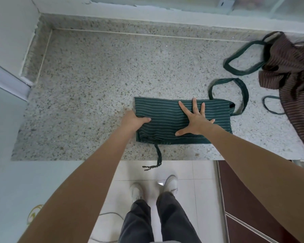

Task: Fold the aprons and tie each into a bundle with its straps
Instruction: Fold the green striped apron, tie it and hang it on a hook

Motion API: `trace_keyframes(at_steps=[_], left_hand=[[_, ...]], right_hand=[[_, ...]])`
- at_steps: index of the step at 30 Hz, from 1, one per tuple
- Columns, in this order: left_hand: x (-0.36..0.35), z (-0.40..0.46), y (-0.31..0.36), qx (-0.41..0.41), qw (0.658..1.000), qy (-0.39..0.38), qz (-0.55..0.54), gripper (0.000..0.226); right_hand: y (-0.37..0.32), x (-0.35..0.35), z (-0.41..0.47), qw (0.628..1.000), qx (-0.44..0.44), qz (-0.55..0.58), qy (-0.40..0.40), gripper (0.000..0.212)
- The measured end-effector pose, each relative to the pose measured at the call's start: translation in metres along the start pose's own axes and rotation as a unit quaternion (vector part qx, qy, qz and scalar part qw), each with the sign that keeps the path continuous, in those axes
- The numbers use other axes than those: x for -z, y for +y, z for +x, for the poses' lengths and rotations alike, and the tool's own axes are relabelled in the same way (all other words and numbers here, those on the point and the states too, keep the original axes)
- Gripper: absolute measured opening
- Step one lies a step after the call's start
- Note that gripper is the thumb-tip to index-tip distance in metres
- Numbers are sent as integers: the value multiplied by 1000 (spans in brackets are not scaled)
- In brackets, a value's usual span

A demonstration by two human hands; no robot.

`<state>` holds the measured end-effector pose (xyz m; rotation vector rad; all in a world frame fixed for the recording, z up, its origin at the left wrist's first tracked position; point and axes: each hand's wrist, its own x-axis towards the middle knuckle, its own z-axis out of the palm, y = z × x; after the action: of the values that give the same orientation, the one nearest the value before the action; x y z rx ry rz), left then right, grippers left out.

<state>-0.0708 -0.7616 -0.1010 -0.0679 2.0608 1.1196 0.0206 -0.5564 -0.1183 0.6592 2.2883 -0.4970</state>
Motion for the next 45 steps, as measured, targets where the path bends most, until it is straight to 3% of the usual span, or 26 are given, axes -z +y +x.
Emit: trace_keyframes(at_steps=[2, 6, 8, 11, 13, 15, 17, 19, 21, 23, 27, 31, 34, 37, 39, 41, 45], left_hand=[[-1, -10, 8, -42, 997, -36, -50, 31], [-13, -25, 26, -81, 992, -45, -81, 56], [-23, -30, 37, -97, 994, -32, -46, 68], [-44, -38, 58, -139, 990, 3, 35, 68], [-61, -41, 73, -159, 984, 26, 76, 70], [-80, -42, 86, -174, 978, 32, 109, 75], [-107, -42, 97, -189, 970, 34, 151, 79], [-134, -38, 105, -186, 956, 34, 224, 86], [-163, -34, 110, -178, 937, 25, 301, 90], [-192, -29, 114, -172, 920, 23, 350, 91], [-229, -15, 112, -156, 910, 17, 383, 89], [-252, 0, 112, -144, 912, -3, 384, 87], [-258, 8, 112, -168, 920, -20, 354, 88], [-259, 12, 109, -172, 942, -93, 272, 94], [-257, 11, 106, -158, 950, -139, 229, 95], [-249, 10, 103, -185, 932, -121, 289, 87], [-223, 2, 93, -300, 849, 29, 435, 67]], right_hand=[[0, 1, 0, 1000, -1, -2, -5, 125], [1, 1, 1, 1000, 3, -5, -9, 126], [1, 2, 0, 1000, 12, 0, -8, 125], [5, 2, -3, 999, 36, 24, 1, 118], [16, 6, -6, 988, 90, 118, 41, 102], [35, 17, -13, 931, 127, 324, 112, 78], [65, 28, -23, 830, 58, 534, 147, 50], [92, 33, -28, 745, -32, 651, 140, 28], [114, 32, -27, 688, -69, 713, 118, 26], [129, 32, -24, 652, -65, 750, 83, 39], [141, 40, -20, 638, -29, 769, 20, 61], [157, 43, -13, 645, -21, 764, -26, 64], [158, 44, -10, 664, -31, 747, -25, 49], [156, 43, -7, 687, -39, 726, 0, 23], [155, 41, -3, 692, -30, 720, 29, 18], [156, 41, 1, 696, -21, 716, 46, 25], [149, 45, 3, 715, -33, 696, 62, 24]])
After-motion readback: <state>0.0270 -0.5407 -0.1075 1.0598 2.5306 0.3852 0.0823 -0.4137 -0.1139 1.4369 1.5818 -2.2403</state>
